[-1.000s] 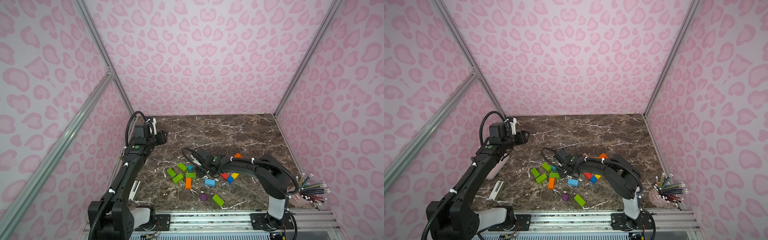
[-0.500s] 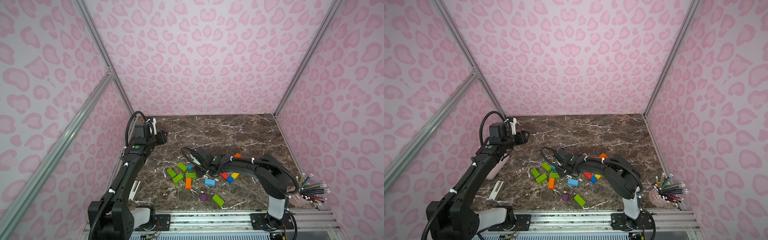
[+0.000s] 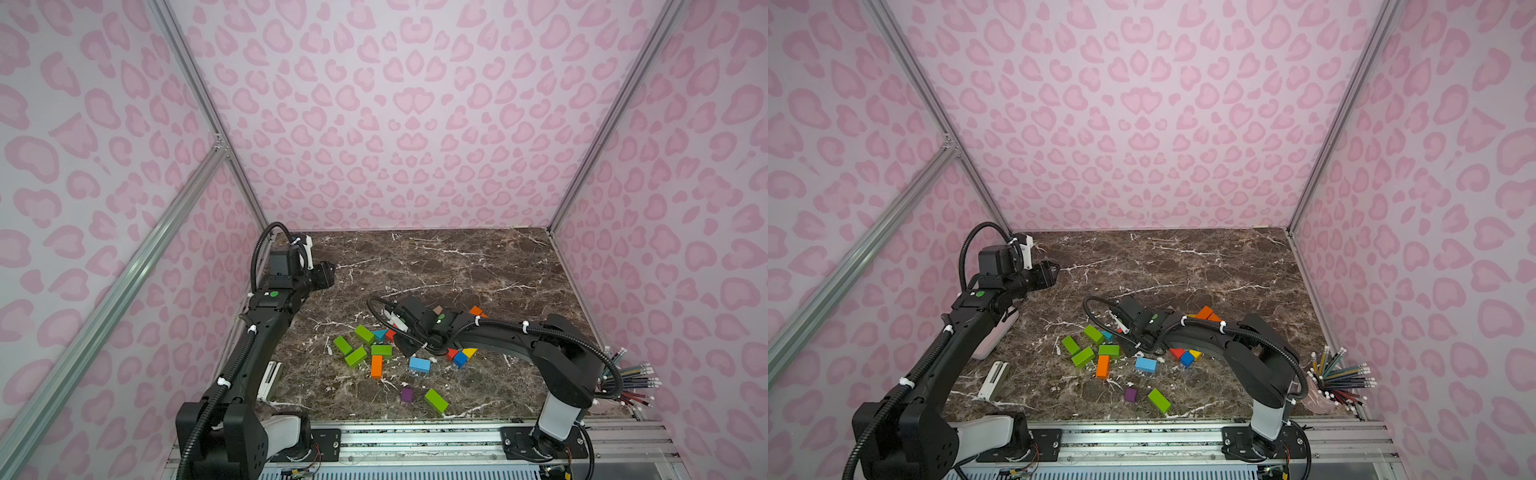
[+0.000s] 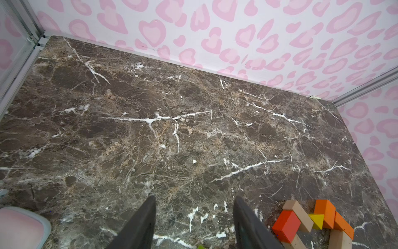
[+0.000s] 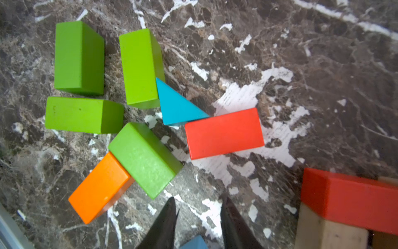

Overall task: Assemble a heart with building blocks
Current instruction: Assemble the building block at the center of the board.

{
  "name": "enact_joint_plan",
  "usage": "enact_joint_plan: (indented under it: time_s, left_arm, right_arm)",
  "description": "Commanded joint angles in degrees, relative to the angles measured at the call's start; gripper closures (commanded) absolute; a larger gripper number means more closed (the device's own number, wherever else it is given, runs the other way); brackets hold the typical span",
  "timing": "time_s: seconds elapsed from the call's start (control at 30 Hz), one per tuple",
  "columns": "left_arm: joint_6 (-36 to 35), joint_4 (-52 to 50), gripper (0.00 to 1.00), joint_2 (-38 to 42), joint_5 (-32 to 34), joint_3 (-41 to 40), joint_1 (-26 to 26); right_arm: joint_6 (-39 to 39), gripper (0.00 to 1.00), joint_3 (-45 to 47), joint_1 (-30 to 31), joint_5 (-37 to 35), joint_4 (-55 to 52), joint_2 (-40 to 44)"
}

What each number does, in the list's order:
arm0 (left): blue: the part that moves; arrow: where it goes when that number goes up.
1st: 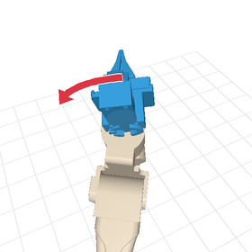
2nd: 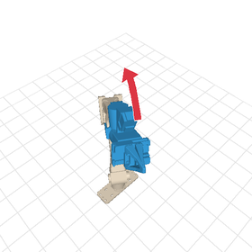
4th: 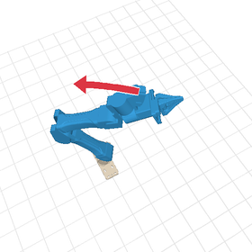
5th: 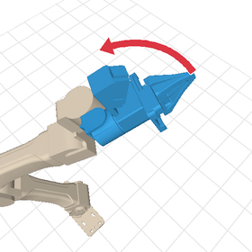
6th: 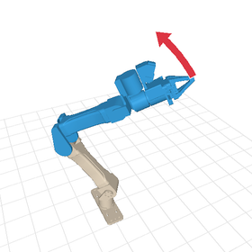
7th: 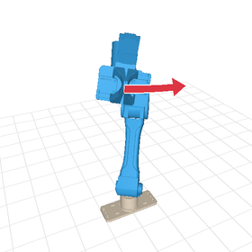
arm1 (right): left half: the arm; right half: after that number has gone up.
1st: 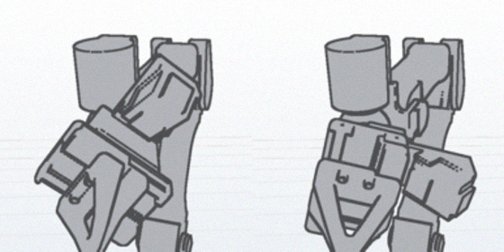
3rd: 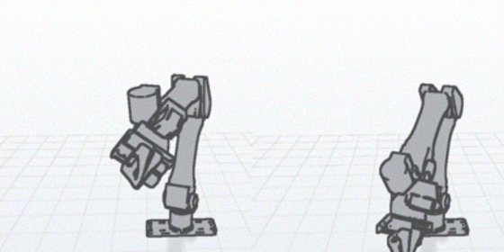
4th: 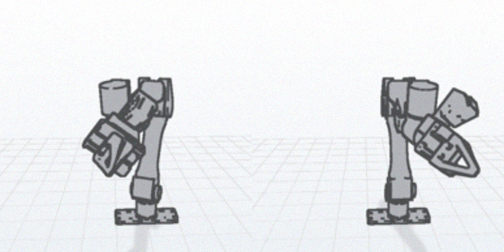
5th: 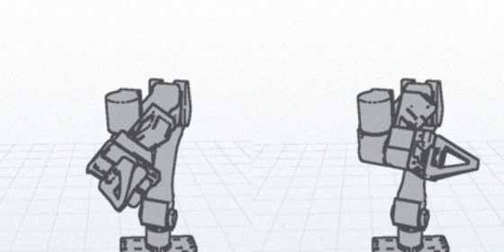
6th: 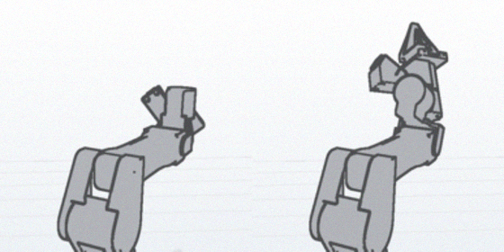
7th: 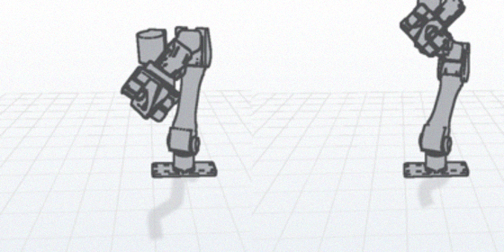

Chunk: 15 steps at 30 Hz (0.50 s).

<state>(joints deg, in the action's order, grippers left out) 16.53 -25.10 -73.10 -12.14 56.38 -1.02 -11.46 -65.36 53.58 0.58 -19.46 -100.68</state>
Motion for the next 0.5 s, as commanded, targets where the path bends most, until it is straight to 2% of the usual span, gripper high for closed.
enact_joint_plan:
  time_s: [0.0,0.27,0.47]
  left_arm:
    - [-0.3,2.4,0.40,0.3,-0.4,0.0,0.0]
    - [-0.4,2.5,0.40,0.2,-1.6,-0.1,0.0]
    - [-0.6,2.8,0.39,0.3,-2.6,0.0,-0.1]
  right_arm:
    - [3.1,0.53,2.2,-0.1,1.5,-0.5,2.4]
    - [3.4,0.32,9.3,0.6,3.7,0.1,8.5]
    - [3.7,0.27,10.9,2.2,1.6,-0.9,8.9]
